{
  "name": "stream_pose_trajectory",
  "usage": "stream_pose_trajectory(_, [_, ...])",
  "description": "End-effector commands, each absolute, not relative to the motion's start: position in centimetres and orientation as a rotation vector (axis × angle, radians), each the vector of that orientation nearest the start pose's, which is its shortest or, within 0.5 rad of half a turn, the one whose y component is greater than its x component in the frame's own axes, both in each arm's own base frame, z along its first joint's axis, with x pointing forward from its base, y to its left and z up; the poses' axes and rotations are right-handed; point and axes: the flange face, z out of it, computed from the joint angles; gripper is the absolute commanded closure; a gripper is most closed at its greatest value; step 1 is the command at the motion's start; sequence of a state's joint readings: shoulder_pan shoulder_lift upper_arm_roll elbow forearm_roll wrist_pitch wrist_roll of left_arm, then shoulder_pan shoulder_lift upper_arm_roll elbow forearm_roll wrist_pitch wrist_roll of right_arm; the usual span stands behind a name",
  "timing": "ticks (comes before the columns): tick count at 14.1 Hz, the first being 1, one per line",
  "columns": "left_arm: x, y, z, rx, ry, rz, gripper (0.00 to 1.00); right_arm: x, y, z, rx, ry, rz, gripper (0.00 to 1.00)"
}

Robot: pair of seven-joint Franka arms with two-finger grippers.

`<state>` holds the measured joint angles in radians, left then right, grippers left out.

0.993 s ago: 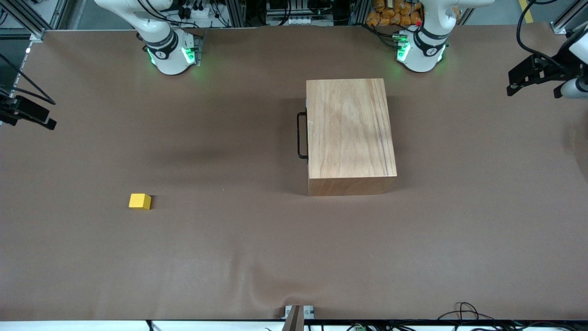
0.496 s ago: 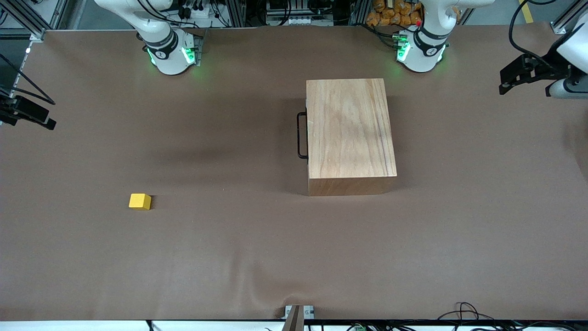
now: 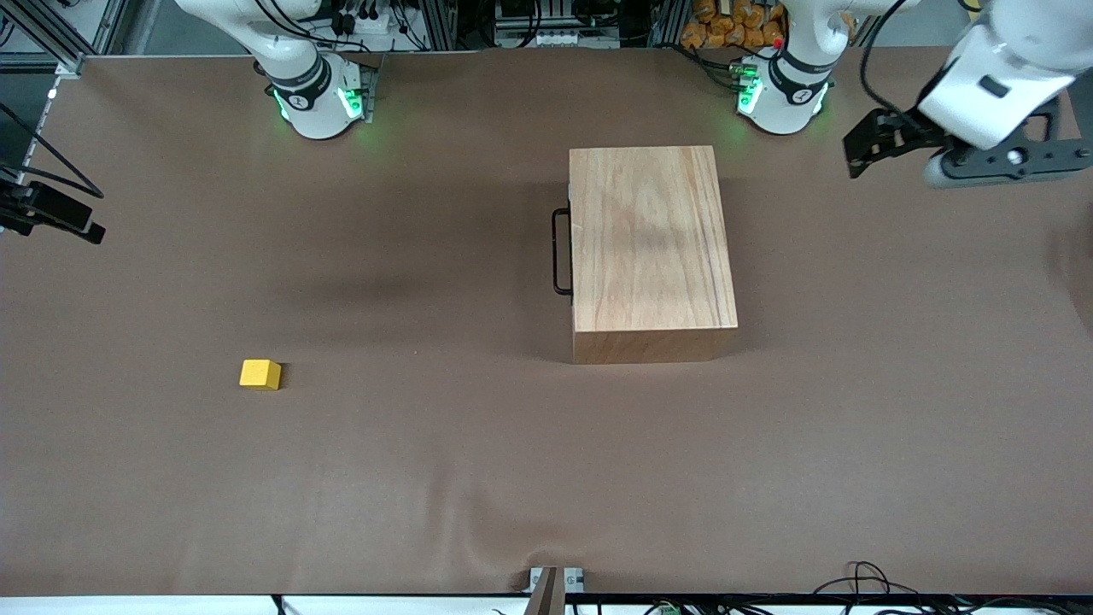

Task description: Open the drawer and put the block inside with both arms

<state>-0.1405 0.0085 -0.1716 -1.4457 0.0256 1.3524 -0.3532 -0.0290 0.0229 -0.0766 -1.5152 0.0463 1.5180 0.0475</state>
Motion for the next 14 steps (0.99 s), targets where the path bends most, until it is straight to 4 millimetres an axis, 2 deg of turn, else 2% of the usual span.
stream_pose_trajectory(1, [52.3,-20.4,64.6,-3.076,-0.143,0.156,0.0,55.6,-5.6,63.3,-3.078,0.261,0.038,0.0])
stream_pose_trajectory(4, [52.8,-25.5,63.8,-3.091,-0.212,0.124,0.0,55.8,-5.6,62.8,-3.077,0.257,0.05,0.0])
stream_pose_trajectory(9, [53.5,-32.0,61.1,-3.11,-0.201,0.115,0.0,56.5,-4.6,61.3,-3.079,0.222,0.102,0.0])
stream_pose_trajectory(10, [53.5,-33.3,60.5,-3.1,-0.22,0.11,0.0,57.3,-4.1,60.0,-3.076,0.208,0.137,0.0])
stream_pose_trajectory(12, [53.3,-36.9,59.2,-3.07,-0.24,0.068,0.0,59.1,-2.9,56.1,-3.081,0.176,0.24,0.0])
stream_pose_trajectory(14, [53.2,-40.6,57.2,-3.05,-0.306,0.052,0.0,59.7,-2.3,54.9,-3.078,0.16,0.269,0.0])
